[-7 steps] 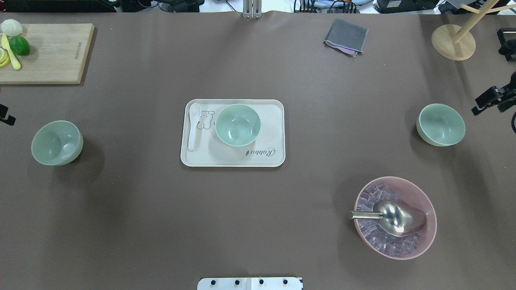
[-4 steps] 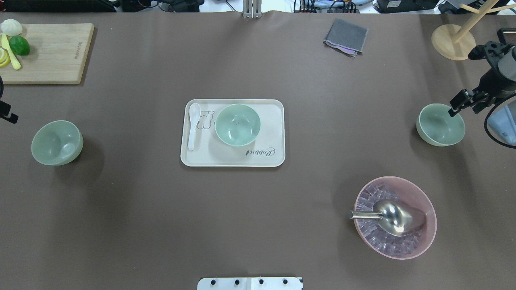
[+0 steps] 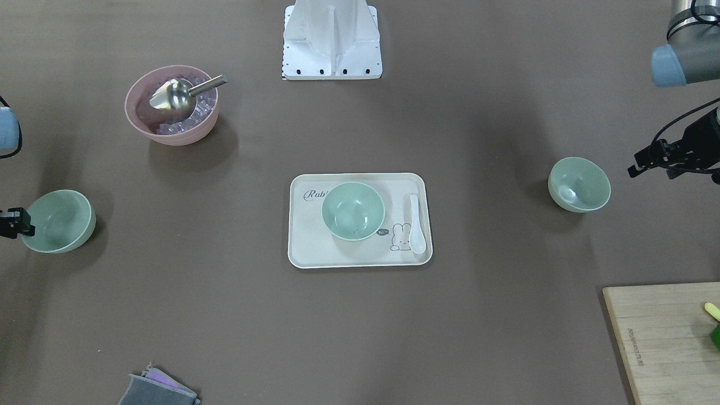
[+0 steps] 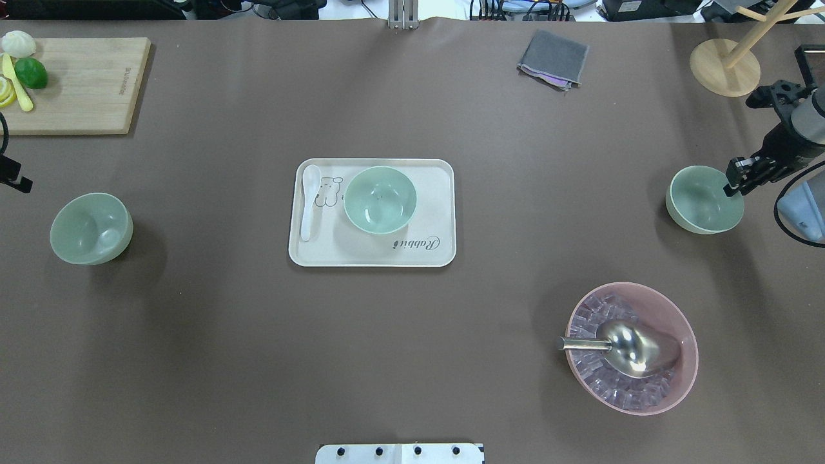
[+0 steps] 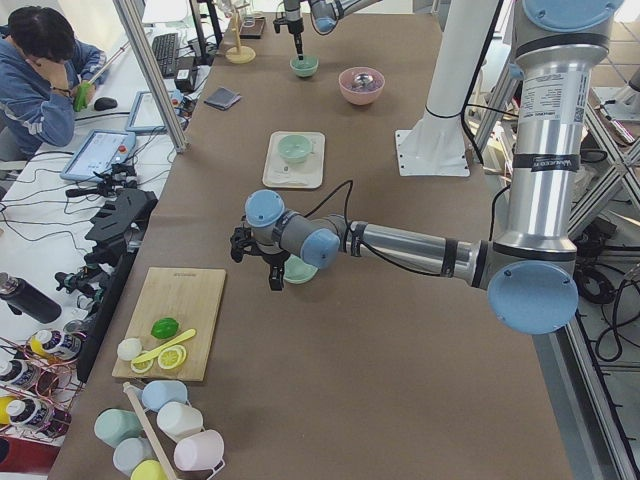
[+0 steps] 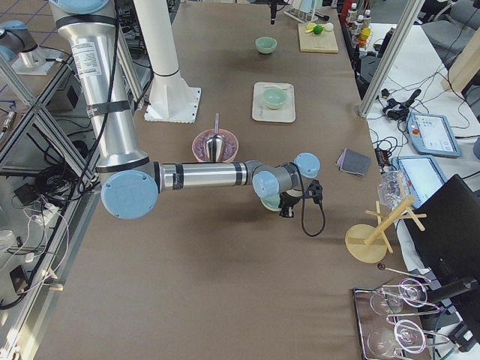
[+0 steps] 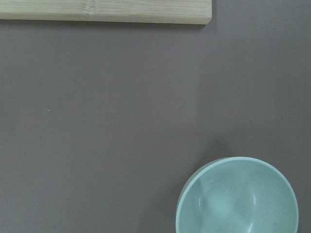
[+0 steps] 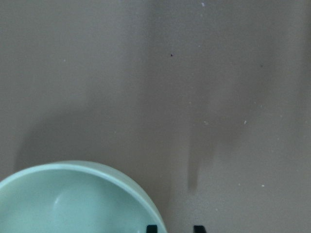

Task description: Stack green bowls together

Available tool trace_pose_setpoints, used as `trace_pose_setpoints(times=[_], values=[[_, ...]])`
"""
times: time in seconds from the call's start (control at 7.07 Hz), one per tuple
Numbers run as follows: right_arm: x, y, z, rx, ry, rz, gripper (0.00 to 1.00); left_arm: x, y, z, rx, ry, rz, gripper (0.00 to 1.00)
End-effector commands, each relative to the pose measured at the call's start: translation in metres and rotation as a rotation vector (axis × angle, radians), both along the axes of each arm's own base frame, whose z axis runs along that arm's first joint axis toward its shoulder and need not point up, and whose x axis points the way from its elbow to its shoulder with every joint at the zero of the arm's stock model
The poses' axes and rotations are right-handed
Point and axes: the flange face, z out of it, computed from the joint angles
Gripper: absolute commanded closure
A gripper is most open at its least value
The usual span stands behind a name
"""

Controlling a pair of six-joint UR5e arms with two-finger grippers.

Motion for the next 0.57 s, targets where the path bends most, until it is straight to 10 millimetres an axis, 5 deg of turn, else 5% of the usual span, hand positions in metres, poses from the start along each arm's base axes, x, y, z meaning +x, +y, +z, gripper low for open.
trace_pose_setpoints(times=[0.0,0.14,0.42], values=[[-0.001,0.000,-0.011,0.007,-0.027,-0.001,1.00,0.007,-0.020,-0.003,0.005,-0.002,0.001,0.03],[-0.004,-0.008,-0.035,0.034,-0.059,-0.002,1.00,0.034,-0.012,-0.004,0.010,0.000,0.054,0.03],[-0.026,-0.039,-0.133,-0.029,-0.152,0.112,1.00,0.083,0.009,0.016,0.026,-0.084,0.127,0.08]])
